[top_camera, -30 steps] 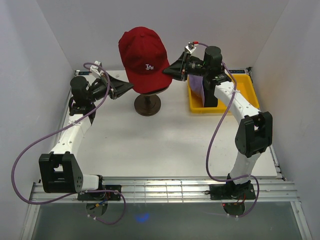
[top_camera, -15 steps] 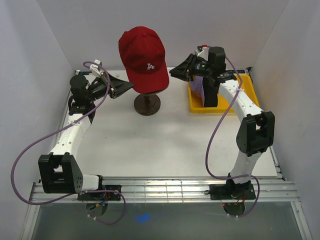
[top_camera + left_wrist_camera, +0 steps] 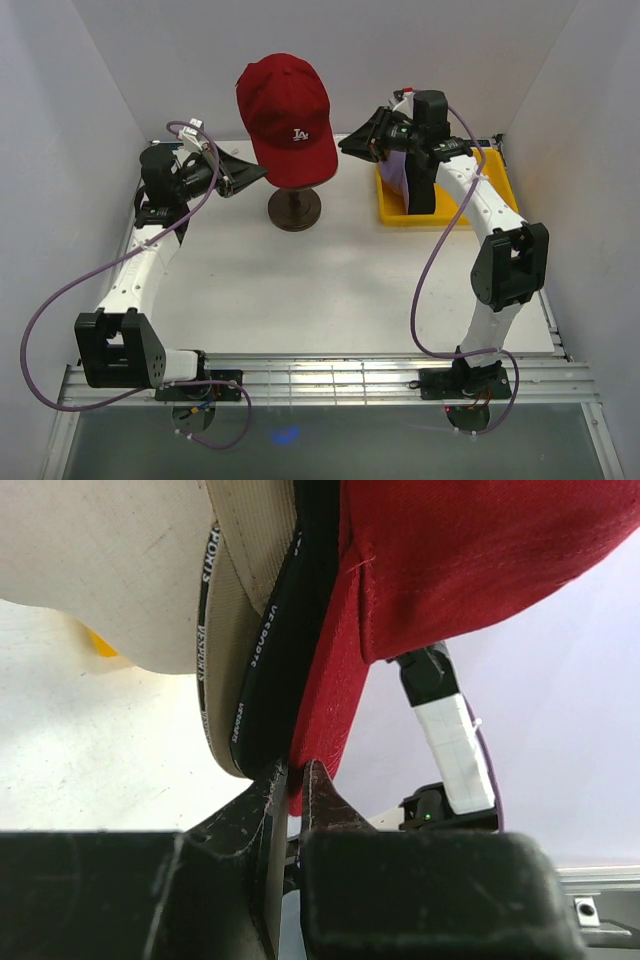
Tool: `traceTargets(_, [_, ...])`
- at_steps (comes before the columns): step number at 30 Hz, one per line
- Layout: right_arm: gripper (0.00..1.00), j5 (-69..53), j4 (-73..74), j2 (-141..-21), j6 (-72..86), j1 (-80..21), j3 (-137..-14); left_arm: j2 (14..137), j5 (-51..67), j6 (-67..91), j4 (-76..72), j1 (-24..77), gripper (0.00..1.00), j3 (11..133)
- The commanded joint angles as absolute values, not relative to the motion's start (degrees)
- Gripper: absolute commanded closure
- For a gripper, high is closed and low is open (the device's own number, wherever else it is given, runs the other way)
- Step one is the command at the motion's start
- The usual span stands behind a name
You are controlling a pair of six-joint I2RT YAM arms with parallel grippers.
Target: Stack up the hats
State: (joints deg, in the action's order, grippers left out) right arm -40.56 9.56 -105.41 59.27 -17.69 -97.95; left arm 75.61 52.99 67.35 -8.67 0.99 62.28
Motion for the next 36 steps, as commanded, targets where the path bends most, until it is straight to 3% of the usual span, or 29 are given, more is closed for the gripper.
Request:
traceTargets(1, [0.69, -39.5, 10.6, -105.1, 56.4, -17.9, -102.6, 73.7, 51.3, 63.2, -2.0, 0.9, 1.00, 64.3])
traceTargets(10, [0.66, -37.5, 15.3, -105.6, 53.1, -17.9, -105.7, 74.0, 51.2, 60.5, 1.7, 0.9, 0.74, 64.8])
traceTargets(27, [0.64, -34.2, 16.5, -106.5, 51.7, -22.1, -106.3, 78.7, 52.7, 58.5, 4.0, 0.8, 0.72, 70.7])
traceTargets(36, [0.64, -32.9, 13.5, -102.4, 52.6, -23.3, -99.8, 80.3, 52.7, 57.0, 6.4, 0.9, 0.73, 73.4])
